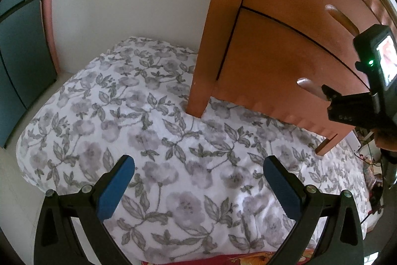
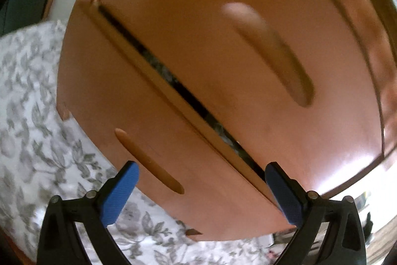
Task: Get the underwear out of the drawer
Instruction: 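Move the right tool to the lower drawer and grip its front edge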
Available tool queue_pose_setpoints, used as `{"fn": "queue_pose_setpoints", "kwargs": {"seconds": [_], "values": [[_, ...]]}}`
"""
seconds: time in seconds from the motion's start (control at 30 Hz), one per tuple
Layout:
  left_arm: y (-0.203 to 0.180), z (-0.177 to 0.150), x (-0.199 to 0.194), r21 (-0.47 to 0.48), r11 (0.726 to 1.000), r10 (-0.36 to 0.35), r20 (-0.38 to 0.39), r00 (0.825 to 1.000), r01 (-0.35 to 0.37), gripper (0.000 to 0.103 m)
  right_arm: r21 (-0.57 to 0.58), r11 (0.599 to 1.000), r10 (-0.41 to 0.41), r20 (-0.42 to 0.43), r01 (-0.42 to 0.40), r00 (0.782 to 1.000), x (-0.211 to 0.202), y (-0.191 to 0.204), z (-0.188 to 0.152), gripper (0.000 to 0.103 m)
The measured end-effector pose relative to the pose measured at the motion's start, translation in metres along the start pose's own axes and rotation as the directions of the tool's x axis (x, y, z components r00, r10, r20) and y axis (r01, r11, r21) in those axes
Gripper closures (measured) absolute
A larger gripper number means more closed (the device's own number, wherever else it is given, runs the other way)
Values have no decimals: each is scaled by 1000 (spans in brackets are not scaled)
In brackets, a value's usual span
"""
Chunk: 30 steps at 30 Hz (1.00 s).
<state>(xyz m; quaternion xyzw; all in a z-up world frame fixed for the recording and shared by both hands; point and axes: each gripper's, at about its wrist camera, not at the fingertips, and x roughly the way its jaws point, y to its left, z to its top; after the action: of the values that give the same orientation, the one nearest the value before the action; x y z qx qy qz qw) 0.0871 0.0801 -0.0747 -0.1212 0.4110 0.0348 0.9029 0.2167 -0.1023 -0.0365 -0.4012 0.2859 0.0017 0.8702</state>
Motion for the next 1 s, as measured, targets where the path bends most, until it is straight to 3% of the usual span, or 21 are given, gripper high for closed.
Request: {"fn": "queue_pose_setpoints", "kwargs": {"seconds": [0.37, 0.63, 1.0], "values": [[4, -2, 4, -18, 1000, -16, -16, 1000, 16, 0, -43, 999, 0, -38, -2, 999, 24, 11, 7, 1], [3, -3, 6, -16, 999, -30, -28, 999, 30, 0, -69, 997, -23, -47, 19, 999, 29, 22, -1, 8], [0, -3, 3, -11, 998, -60, -32, 998, 60, 0, -150, 982, 101, -92, -114, 991, 24, 15, -5, 8]]}}
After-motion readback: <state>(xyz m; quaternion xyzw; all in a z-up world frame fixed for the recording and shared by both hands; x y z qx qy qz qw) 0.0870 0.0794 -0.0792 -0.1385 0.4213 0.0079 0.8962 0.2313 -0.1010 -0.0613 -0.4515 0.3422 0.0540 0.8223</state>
